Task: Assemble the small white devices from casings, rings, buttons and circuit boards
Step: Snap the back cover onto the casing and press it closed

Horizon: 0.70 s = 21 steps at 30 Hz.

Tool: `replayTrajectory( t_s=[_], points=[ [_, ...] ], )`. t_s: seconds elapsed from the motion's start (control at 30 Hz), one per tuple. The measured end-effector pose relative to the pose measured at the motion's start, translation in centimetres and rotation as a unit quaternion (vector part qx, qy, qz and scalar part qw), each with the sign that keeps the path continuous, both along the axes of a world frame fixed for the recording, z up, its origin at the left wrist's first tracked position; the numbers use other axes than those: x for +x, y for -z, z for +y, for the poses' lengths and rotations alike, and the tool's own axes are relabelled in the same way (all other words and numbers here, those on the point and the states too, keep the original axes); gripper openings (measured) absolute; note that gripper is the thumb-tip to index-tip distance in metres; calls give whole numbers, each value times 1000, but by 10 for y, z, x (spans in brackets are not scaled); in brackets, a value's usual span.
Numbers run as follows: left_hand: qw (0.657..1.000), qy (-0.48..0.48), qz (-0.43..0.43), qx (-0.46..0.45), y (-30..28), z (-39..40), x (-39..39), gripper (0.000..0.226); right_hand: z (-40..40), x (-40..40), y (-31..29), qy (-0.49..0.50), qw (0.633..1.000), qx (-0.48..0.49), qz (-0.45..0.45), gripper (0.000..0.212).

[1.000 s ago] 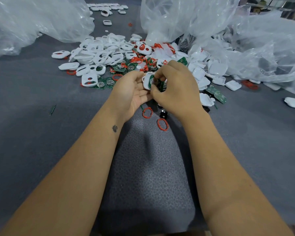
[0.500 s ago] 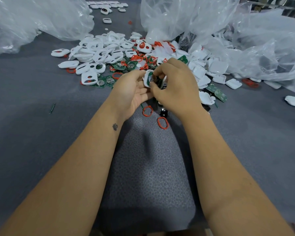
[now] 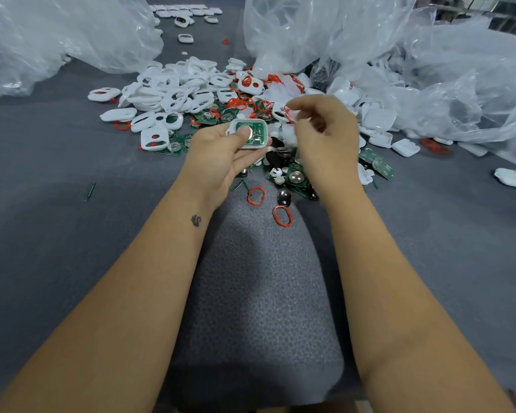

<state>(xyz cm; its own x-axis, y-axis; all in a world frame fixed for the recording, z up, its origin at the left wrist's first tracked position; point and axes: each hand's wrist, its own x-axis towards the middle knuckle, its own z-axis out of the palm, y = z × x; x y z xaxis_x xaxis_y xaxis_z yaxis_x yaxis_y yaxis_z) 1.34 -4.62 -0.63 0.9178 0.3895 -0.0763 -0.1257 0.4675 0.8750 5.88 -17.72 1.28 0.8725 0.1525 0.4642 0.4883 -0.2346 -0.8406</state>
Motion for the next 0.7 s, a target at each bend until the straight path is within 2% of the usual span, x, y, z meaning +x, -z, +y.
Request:
replayTrajectory(
  t_s=[0.07, 0.13, 0.27, 0.37, 0.43, 0.53, 0.63, 0.7],
  points=[
    [1000, -25, 0, -8, 0, 1, 0, 12, -9, 9, -2, 81, 996, -5, 34, 29],
    [999, -51, -4, -4, 1, 3, 0, 12, -19, 16, 1, 142, 983, -105, 48, 28],
    [996, -85, -6, -26, 2, 5, 1, 12, -22, 21, 7, 129, 949, -281, 64, 31],
    [995, -87, -1, -37, 1, 5, 1, 12, -19, 21, 12, 128, 928, -346, 45, 34],
    [996, -85, 3, -35, 0, 4, 0, 12, -20, 23, 13, 121, 936, -330, 33, 33],
    [996, -81, 8, -28, 0, 4, -1, 13, -21, 24, 14, 86, 969, -230, 23, 40],
    [997, -73, 11, -6, 1, 3, -1, 15, -20, 22, 13, 52, 986, -160, -17, 47],
    [998, -63, 9, 16, 1, 1, -2, 17, -18, 19, 11, 32, 992, -118, -39, 40]
  ],
)
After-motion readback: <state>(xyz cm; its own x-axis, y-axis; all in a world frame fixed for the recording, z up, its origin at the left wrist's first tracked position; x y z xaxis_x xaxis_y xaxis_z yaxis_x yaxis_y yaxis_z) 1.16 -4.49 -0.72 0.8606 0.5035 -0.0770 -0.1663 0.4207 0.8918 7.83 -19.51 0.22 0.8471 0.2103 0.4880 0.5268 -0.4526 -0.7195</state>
